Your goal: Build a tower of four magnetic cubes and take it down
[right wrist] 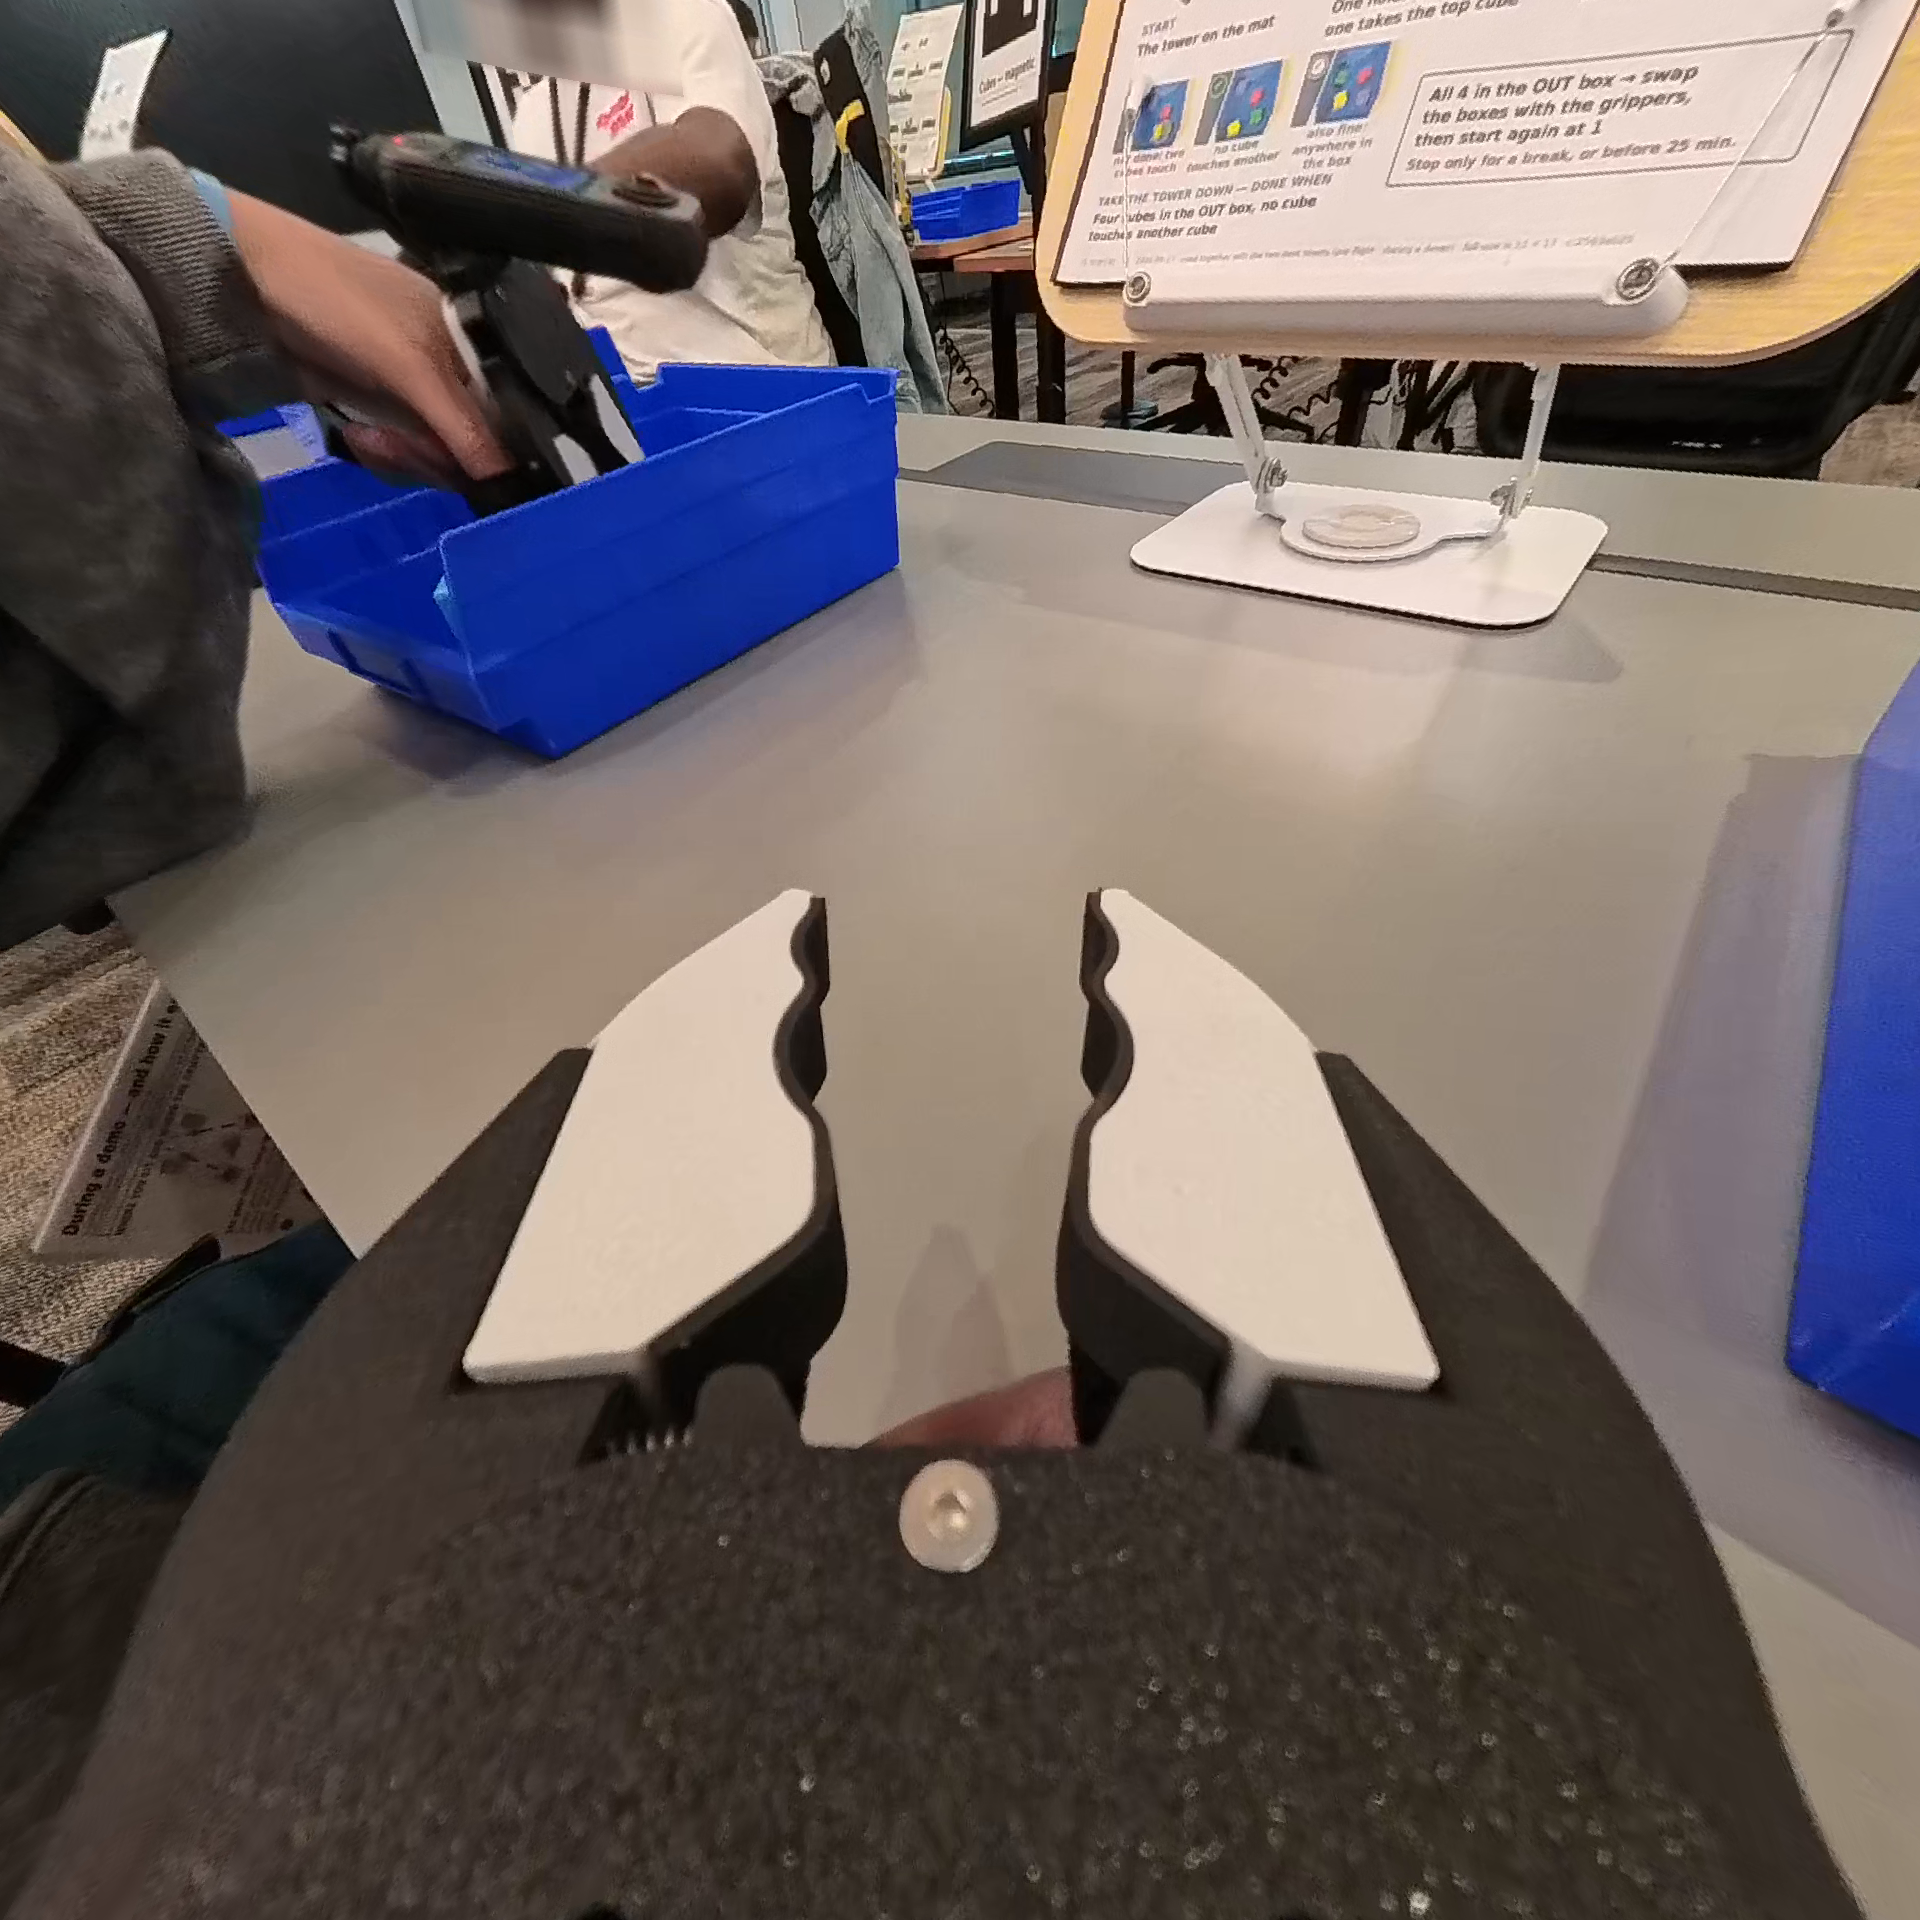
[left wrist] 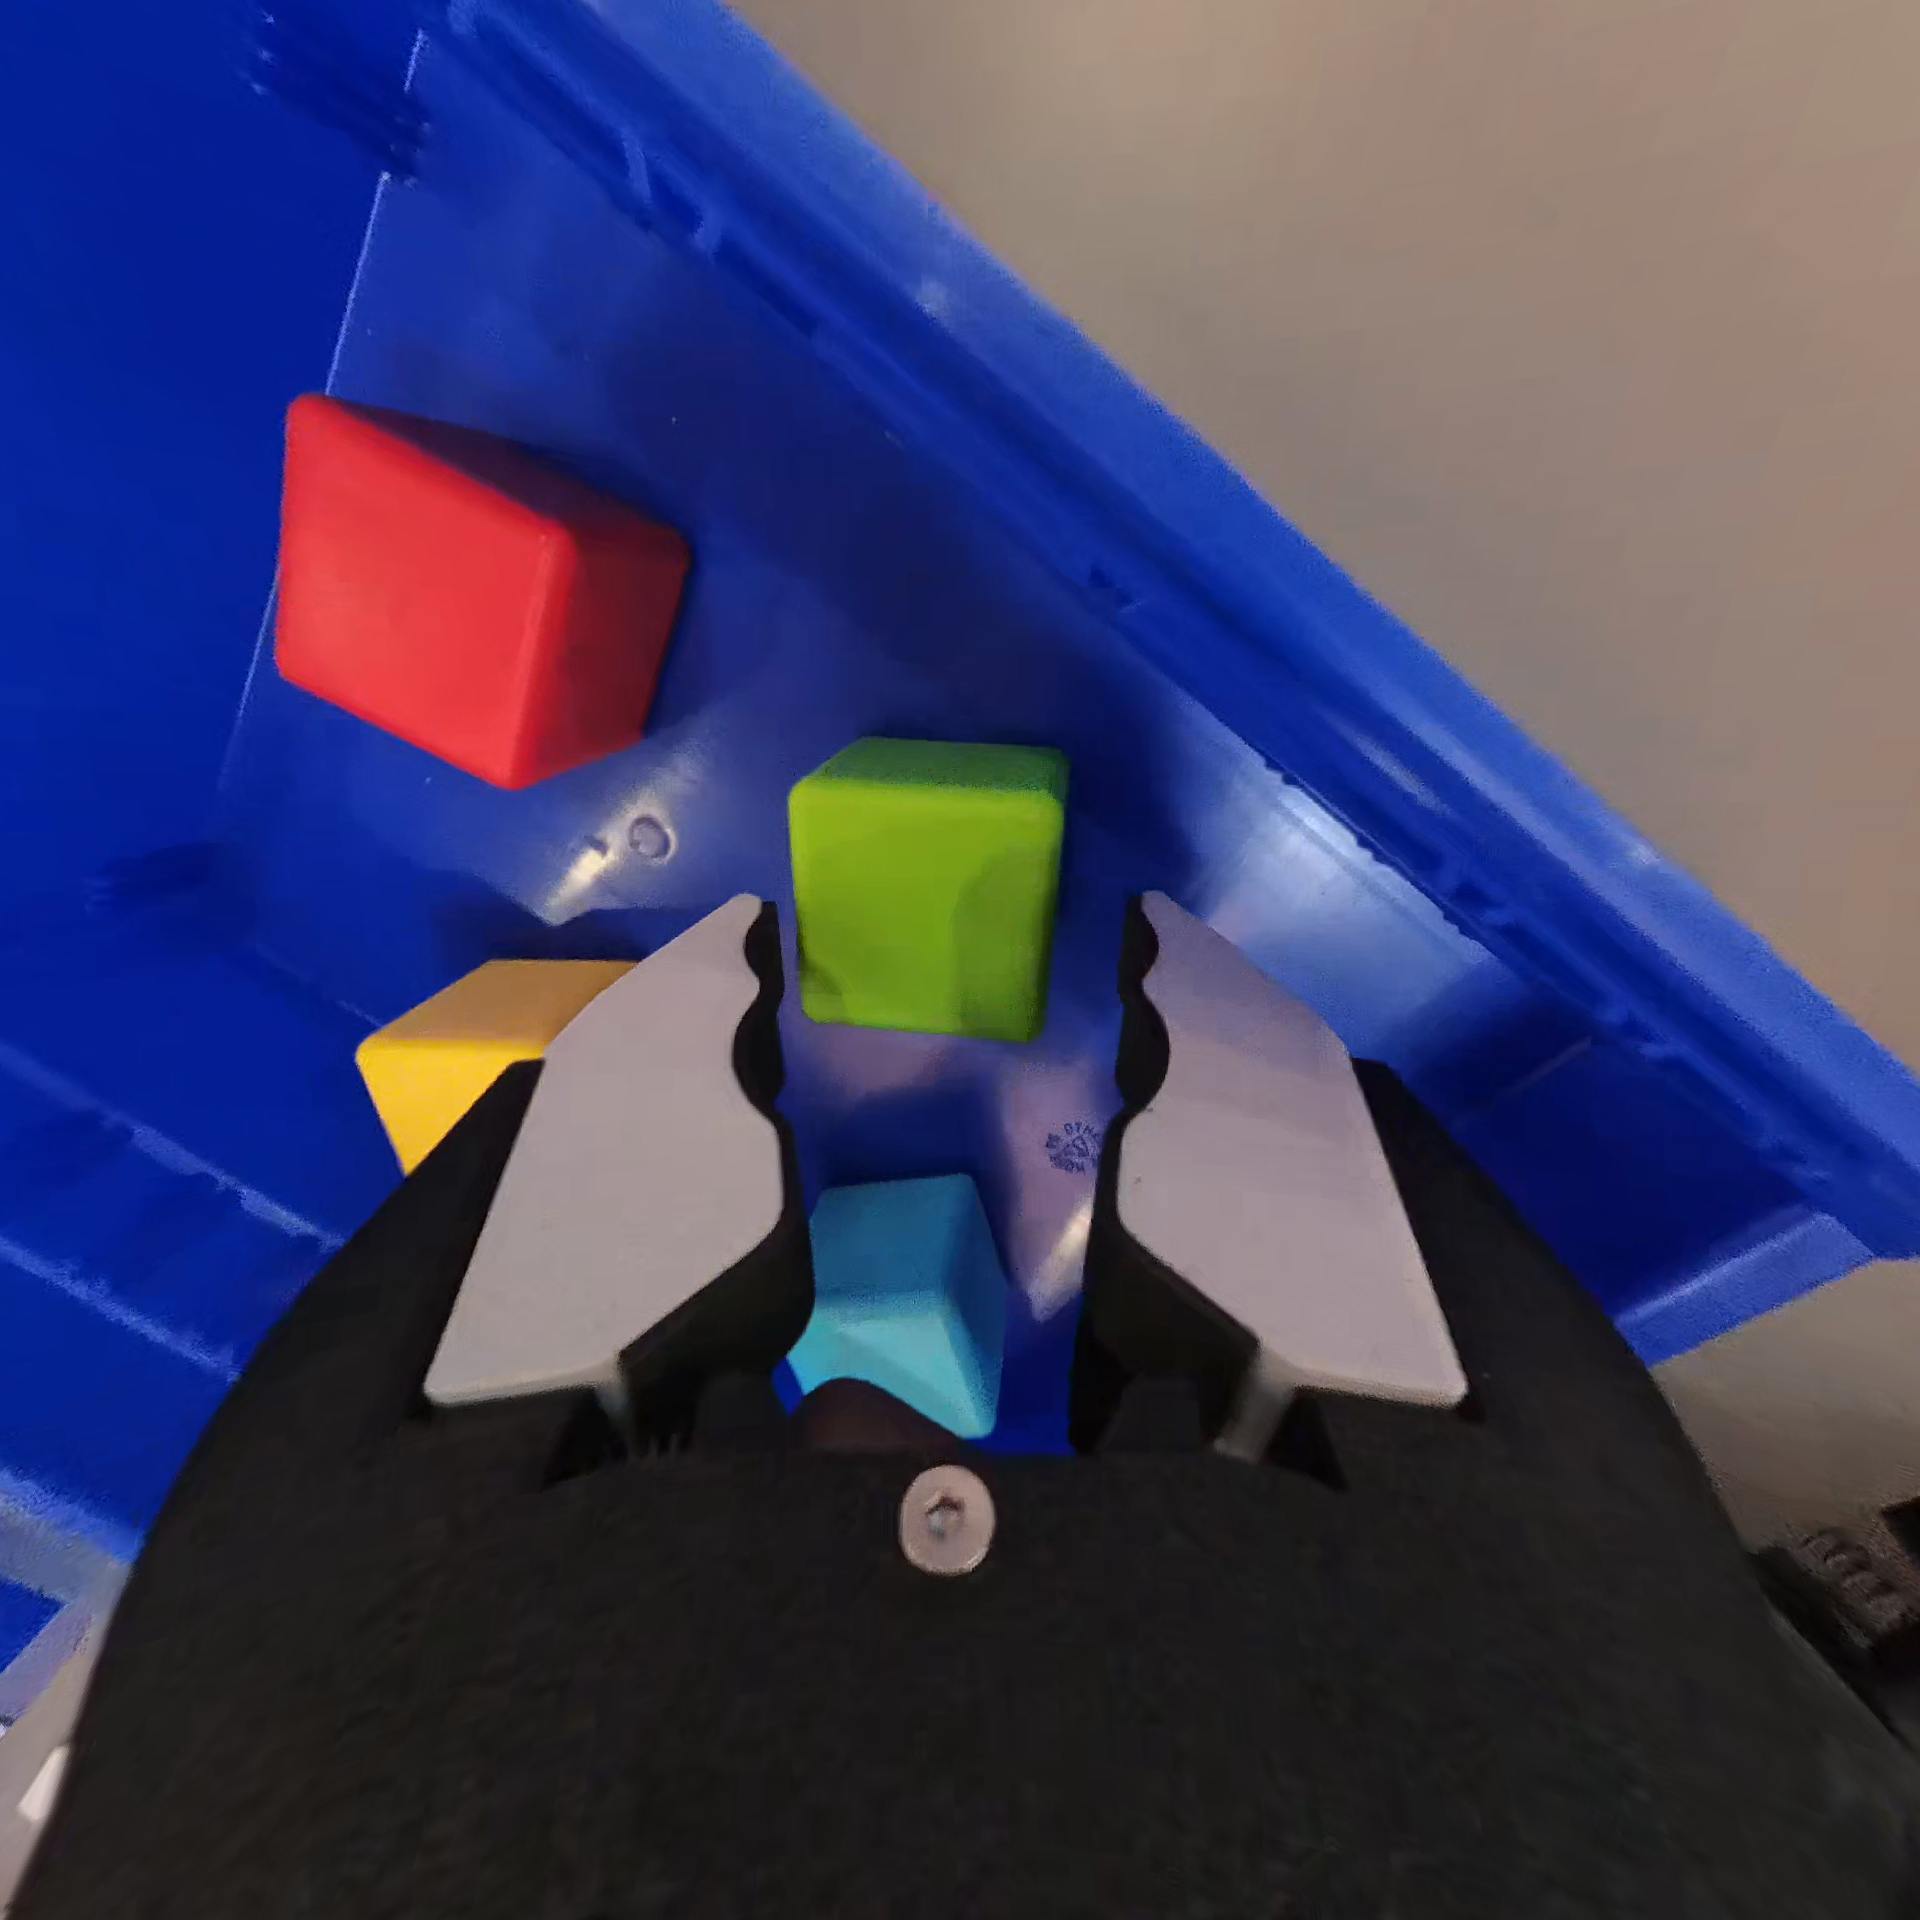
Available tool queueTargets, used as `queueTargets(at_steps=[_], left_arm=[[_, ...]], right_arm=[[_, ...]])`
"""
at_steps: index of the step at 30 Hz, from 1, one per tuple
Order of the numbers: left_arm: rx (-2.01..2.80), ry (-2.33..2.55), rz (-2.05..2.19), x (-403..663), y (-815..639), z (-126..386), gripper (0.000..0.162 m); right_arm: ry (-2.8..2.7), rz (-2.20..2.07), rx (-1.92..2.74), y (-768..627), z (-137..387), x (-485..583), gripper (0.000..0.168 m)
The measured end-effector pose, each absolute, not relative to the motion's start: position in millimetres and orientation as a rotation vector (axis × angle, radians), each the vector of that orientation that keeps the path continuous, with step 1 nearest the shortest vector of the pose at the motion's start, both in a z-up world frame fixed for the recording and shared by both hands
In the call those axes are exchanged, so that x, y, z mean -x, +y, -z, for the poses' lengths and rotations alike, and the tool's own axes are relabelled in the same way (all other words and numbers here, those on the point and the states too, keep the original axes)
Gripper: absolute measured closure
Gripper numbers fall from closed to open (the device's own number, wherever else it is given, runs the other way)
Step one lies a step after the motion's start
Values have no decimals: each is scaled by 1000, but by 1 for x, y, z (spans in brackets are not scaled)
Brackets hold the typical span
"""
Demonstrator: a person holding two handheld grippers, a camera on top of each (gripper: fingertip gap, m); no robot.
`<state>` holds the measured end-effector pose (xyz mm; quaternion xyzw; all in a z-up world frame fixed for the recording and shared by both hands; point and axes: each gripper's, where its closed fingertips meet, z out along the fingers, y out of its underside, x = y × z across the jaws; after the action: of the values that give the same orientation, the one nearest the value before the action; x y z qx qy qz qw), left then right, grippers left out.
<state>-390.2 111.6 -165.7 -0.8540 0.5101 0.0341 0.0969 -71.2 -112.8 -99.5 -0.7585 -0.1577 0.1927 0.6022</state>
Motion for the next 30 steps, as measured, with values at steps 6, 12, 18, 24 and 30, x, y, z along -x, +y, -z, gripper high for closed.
queueTargets(at_steps=[6, 12, 18, 24, 30], left_arm=[[2567, 1517, -105, 396, 112, 180, 112], [2513, 1511, -201, 416, 109, 135, 112], [2178, 1659, -97, 349, 90, 33, 112], [1896, 2008, -53, 232, 60, 29, 112], [1848, 2218, -60, 165, 58, 88, 112]], right_arm=[[-370, -450, 1766, -113, 101, 73, 122], [-372, -442, 1762, -113, 98, 72, 122], [-375, -435, 1758, -113, 96, 70, 123], [-375, -426, 1751, -113, 91, 66, 123], [-367, -406, 1758, -113, 89, 59, 122]])
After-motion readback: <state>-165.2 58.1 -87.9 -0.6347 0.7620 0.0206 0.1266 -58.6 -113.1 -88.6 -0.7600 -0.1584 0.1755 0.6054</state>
